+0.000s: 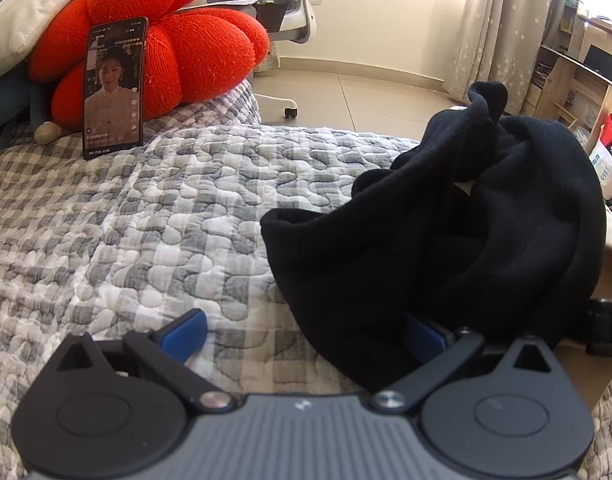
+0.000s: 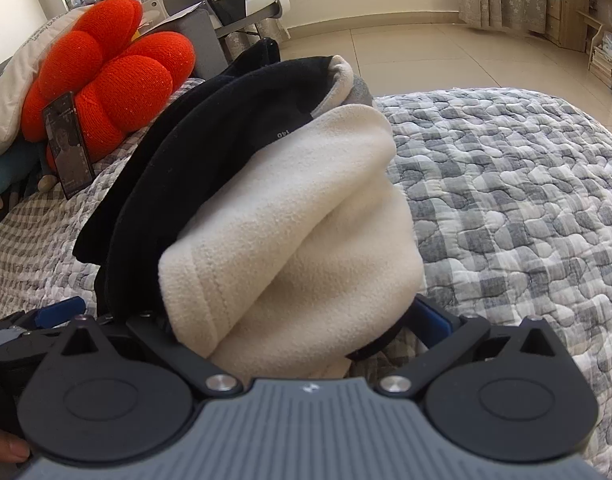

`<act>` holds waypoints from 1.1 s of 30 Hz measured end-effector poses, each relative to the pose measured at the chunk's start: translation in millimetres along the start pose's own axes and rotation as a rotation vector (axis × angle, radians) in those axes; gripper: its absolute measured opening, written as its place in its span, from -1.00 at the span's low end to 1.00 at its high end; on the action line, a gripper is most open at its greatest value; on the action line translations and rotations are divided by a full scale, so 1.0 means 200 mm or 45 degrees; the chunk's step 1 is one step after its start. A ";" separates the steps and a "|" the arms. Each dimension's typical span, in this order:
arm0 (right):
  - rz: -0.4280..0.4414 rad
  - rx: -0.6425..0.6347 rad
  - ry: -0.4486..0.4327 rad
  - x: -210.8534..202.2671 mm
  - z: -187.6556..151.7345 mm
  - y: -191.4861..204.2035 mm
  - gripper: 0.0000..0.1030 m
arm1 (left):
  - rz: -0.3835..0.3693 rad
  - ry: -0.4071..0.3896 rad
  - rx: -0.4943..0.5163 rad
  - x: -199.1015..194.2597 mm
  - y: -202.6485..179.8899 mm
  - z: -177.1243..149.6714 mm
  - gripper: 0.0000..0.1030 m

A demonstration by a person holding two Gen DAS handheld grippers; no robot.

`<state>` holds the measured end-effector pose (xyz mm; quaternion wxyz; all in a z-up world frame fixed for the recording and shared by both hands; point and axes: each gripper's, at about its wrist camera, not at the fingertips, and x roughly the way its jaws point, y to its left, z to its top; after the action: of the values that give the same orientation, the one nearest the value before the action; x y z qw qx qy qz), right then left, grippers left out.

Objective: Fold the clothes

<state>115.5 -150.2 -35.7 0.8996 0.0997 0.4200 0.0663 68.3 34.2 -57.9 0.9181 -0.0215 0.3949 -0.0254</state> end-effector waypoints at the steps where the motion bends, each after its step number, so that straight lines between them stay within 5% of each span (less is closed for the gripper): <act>1: -0.003 -0.009 -0.011 0.00 -0.01 0.01 1.00 | -0.002 0.003 0.001 0.00 0.00 0.00 0.99; 11: 0.033 0.002 -0.049 -0.12 0.01 -0.02 0.98 | 0.000 0.033 -0.036 -0.09 0.01 0.04 0.99; 16: 0.020 -0.041 -0.143 -0.23 0.01 -0.01 0.62 | -0.050 -0.049 -0.054 -0.19 0.01 0.04 0.98; 26: 0.094 0.034 -0.231 -0.33 0.02 -0.06 -0.47 | -0.109 -0.170 -0.049 -0.26 -0.04 0.04 0.96; 33: 0.070 0.121 -0.241 -0.34 0.03 -0.15 -0.50 | -0.072 -0.223 -0.072 -0.22 -0.02 0.07 0.96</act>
<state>78.3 -194.1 11.2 0.9273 0.1597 0.3329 0.0611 47.6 34.3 -16.4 0.9470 -0.0607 0.3130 -0.0381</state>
